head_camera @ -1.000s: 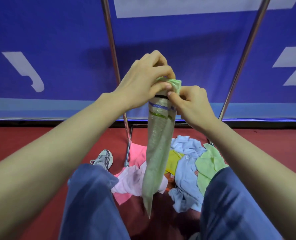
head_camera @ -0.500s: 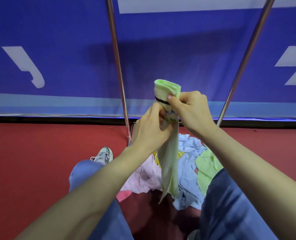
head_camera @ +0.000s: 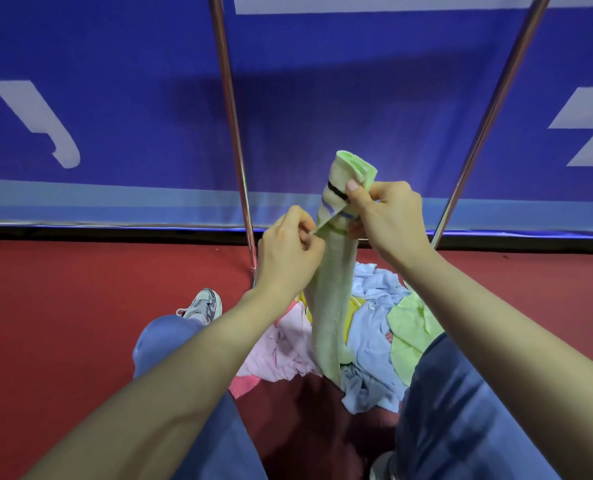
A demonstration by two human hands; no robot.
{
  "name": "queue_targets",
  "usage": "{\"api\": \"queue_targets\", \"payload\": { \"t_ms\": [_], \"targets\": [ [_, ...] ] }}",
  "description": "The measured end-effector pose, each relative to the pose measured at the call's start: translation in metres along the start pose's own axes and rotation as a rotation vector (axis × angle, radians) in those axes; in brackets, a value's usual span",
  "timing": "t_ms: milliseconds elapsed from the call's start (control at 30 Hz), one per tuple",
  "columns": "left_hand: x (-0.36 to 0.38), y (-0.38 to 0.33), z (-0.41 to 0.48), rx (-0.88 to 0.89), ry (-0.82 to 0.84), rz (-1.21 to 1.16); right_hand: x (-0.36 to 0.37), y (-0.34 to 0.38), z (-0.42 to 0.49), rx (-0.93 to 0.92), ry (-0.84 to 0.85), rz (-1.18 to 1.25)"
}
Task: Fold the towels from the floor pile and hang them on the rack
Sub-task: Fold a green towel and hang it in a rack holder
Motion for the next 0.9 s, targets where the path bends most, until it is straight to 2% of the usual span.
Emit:
{"api": "queue_targets", "payload": {
  "t_ms": [167, 433, 500, 633, 800, 900],
  "targets": [
    [0.005, -0.006, -0.013, 0.094, 0.061, -0.097, 0.01, -0.006, 0.001, 0.038, -0.003, 0.037],
    [0.017, -0.018, -0.02, 0.057, 0.088, -0.012, 0.025, -0.006, -0.015, 0.051, 0.04, -0.073],
    [0.018, -0.017, -0.015, 0.002, 0.103, -0.019, 0.028, -0.004, -0.02, 0.025, 0.06, -0.138],
    [0.019, -0.006, -0.008, -0.117, 0.062, -0.19, 0.036, -0.005, -0.023, -0.091, 0.055, -0.227],
    [0.033, 0.013, 0.002, -0.196, 0.094, -0.359, 0.051, -0.007, -0.024, -0.205, 0.214, -0.049],
    [0.045, 0.032, 0.009, -0.296, 0.112, -0.585, 0.052, -0.028, -0.011, -0.127, 0.239, 0.151]
  ]
}}
Point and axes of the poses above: each hand's wrist, its own z-axis towards the middle knuckle, its own x-axis out of the palm, y = z × x, the point moved 8 cm from there along z, towards the middle knuckle, and after that the axes turned 1 degree about z, right-handed, at the moved point
